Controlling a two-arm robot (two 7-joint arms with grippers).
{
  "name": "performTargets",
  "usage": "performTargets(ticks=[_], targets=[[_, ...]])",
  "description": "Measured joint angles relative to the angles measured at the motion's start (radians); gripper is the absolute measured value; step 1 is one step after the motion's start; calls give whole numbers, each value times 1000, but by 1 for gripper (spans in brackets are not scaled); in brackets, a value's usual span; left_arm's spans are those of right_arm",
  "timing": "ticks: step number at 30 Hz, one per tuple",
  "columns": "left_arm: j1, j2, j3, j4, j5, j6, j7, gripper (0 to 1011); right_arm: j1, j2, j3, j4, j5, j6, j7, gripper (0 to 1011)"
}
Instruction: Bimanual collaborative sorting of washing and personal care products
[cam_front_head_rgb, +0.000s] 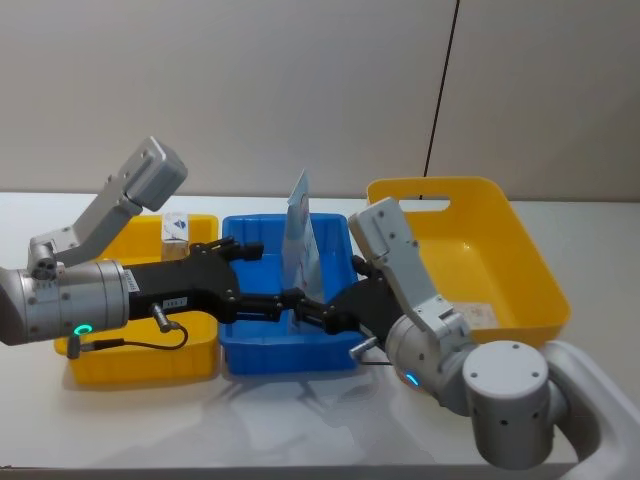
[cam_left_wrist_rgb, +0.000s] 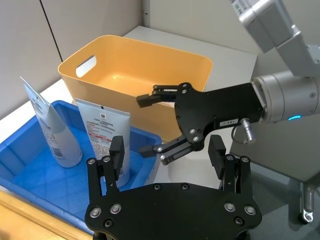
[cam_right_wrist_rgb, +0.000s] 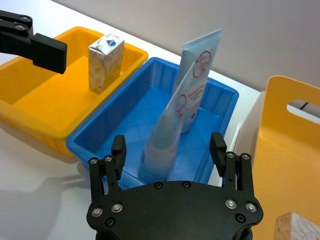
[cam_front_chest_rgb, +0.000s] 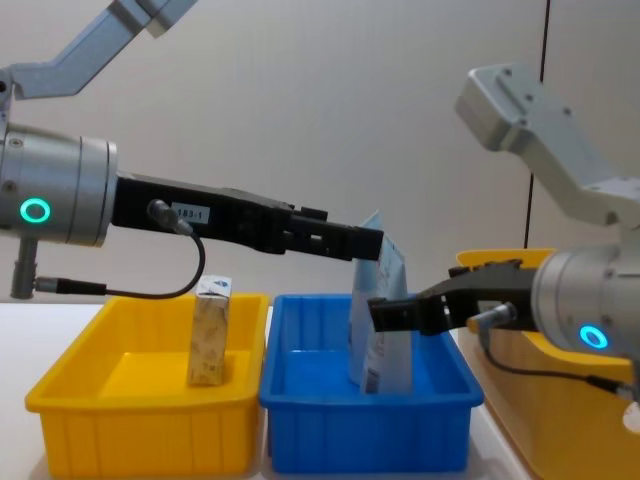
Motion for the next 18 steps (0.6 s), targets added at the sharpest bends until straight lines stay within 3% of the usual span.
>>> performTargets(ticks=[18], targets=[[0,0,0,0,0,0,0,1001,61,-81,-27,127,-43,-39,-24,1003]])
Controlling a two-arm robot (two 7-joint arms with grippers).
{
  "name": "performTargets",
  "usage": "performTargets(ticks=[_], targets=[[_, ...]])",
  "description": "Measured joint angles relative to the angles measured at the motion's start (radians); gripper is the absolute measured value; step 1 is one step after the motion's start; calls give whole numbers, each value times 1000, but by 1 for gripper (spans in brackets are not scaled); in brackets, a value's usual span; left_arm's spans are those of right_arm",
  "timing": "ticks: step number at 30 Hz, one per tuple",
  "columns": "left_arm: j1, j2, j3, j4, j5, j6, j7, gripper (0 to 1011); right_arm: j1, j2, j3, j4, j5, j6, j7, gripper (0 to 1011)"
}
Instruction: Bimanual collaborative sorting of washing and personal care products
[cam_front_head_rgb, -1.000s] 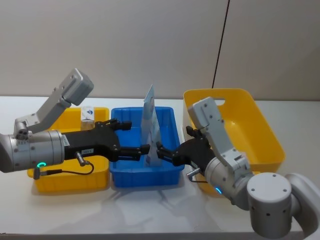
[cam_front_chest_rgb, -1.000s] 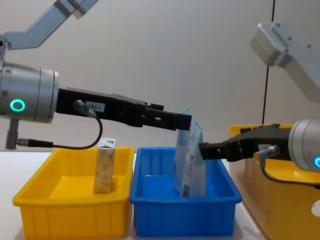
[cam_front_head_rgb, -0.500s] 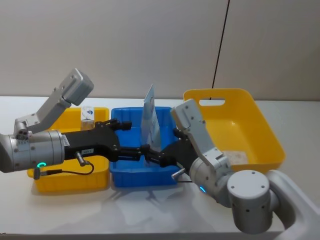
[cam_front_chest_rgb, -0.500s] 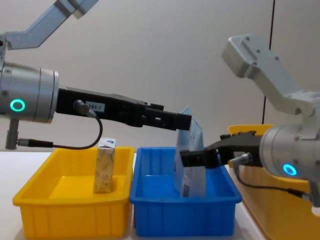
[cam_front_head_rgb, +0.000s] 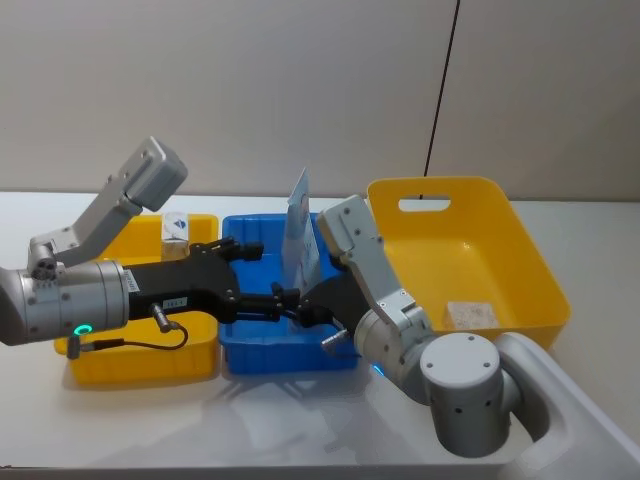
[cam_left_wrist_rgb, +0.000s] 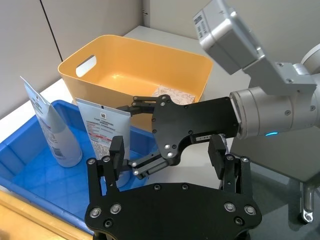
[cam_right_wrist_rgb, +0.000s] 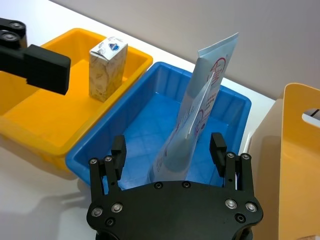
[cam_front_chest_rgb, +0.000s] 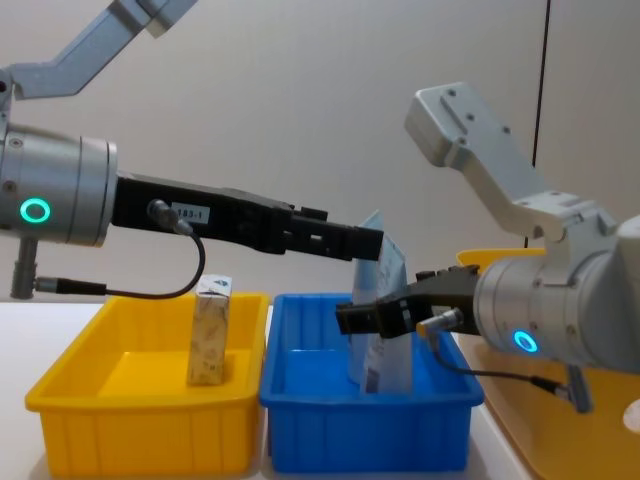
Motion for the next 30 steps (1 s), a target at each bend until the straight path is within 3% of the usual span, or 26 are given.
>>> performTargets(ticks=[12,16,30], targets=[[0,0,0,0,0,0,0,1001,22,-41,8,59,-21,-19,-37,1003],[0,0,0,0,0,0,0,1001,26,-49,11,69,-25,-22,-44,957],[0,0,0,0,0,0,0,1001,33,-63,15,90,-32,-29,-57,556]])
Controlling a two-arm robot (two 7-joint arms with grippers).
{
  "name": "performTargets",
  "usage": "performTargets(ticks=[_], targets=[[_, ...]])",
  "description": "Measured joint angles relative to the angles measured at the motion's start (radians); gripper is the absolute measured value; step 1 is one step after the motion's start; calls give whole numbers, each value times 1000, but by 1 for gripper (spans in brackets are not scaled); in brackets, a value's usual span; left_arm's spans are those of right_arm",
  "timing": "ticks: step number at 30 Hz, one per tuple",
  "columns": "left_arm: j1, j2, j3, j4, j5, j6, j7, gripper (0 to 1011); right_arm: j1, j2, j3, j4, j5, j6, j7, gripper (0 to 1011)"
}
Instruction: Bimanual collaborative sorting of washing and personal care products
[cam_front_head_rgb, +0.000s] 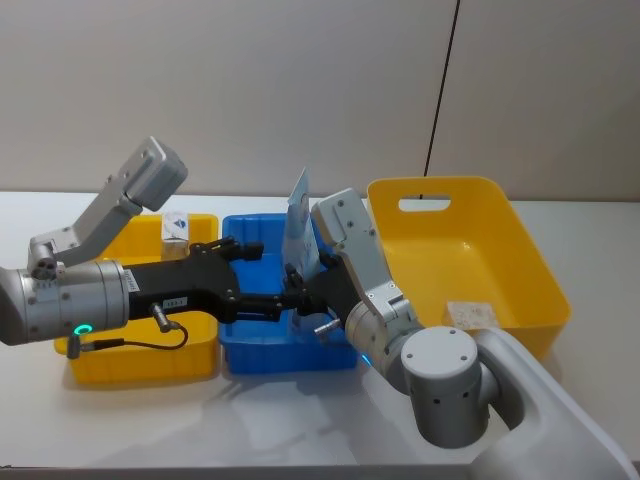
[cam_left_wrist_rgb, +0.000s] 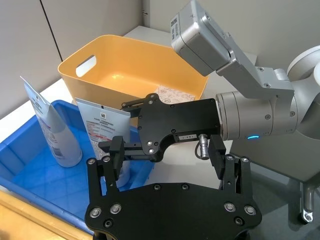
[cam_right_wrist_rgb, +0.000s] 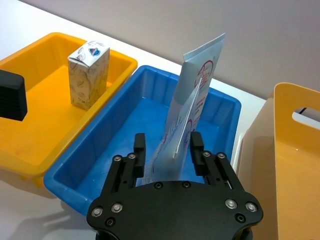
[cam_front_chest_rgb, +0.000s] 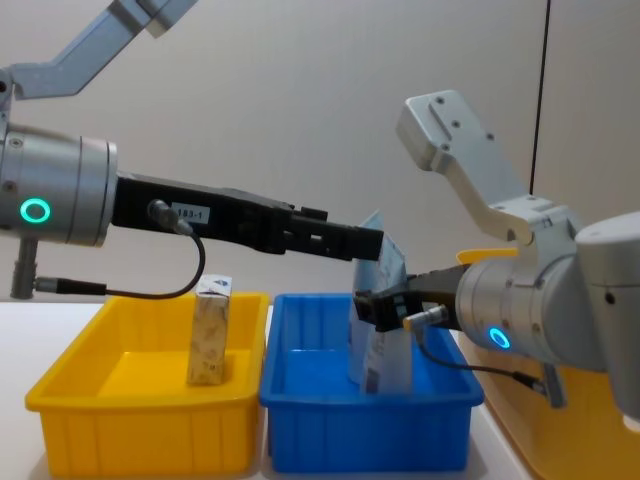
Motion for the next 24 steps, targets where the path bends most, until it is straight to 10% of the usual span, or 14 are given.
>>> performTargets(ticks=[13,24], targets=[[0,0,0,0,0,0,0,1001,2,-5,1,6,-2,-2,-4,134],[0,0,0,0,0,0,0,1001,0,0,5,2,-3,-4,-1,77]])
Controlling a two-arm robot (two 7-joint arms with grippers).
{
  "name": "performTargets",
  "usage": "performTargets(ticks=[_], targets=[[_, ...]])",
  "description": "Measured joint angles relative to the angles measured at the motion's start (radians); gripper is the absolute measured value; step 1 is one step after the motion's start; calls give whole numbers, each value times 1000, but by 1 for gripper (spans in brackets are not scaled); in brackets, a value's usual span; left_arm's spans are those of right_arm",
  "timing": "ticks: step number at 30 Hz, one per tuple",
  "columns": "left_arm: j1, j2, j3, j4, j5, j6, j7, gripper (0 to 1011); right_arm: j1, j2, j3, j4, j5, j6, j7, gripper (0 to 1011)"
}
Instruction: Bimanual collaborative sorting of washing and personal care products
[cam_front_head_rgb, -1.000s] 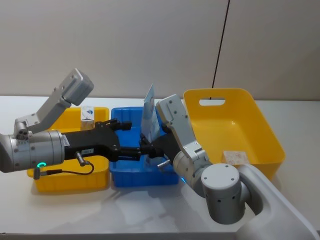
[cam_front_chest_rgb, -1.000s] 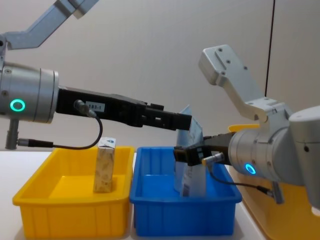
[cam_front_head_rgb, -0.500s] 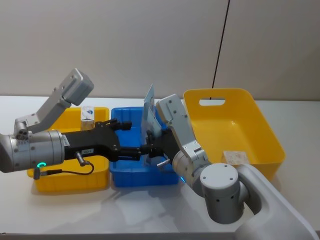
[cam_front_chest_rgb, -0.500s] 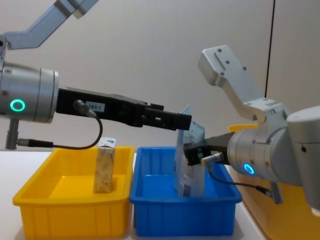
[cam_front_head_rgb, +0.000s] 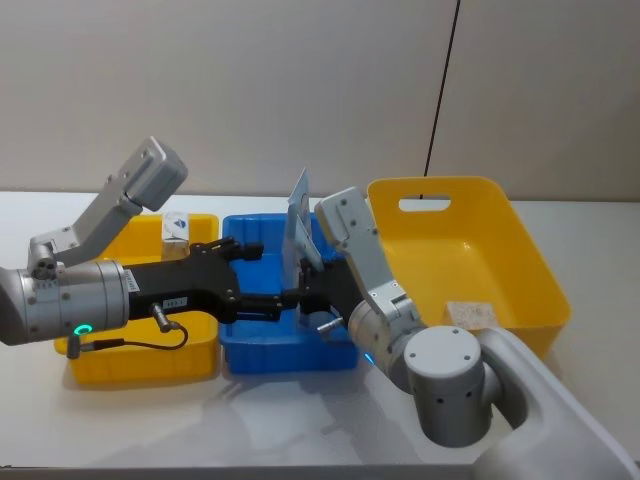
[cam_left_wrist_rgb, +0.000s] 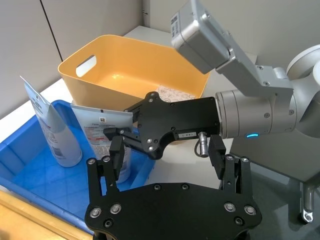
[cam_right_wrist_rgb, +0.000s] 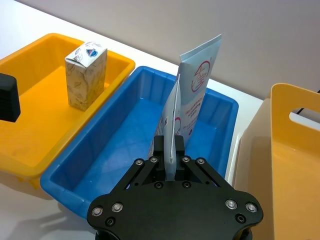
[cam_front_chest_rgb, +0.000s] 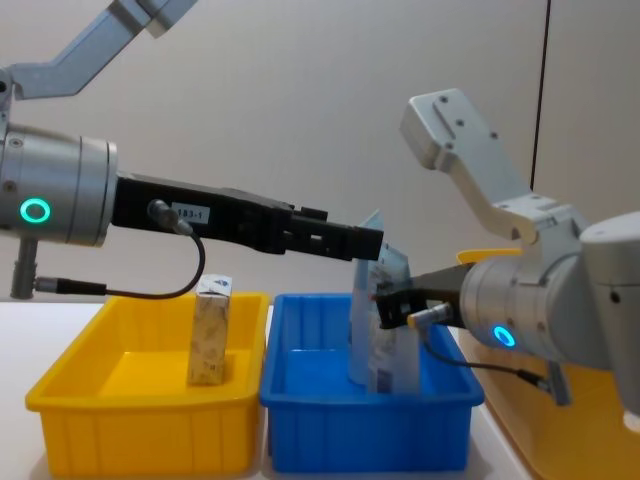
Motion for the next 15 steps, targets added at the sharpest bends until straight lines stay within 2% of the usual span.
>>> performTargets(ticks=[7,12,15], targets=[[0,0,0,0,0,0,0,1001,-6,31,13,-32,4,-10,32,72],[0,0,0,0,0,0,0,1001,-7,65,23,-61,12,-19,73,72],[0,0,0,0,0,0,0,1001,-6,100,34,-88,22,-28,116,72]])
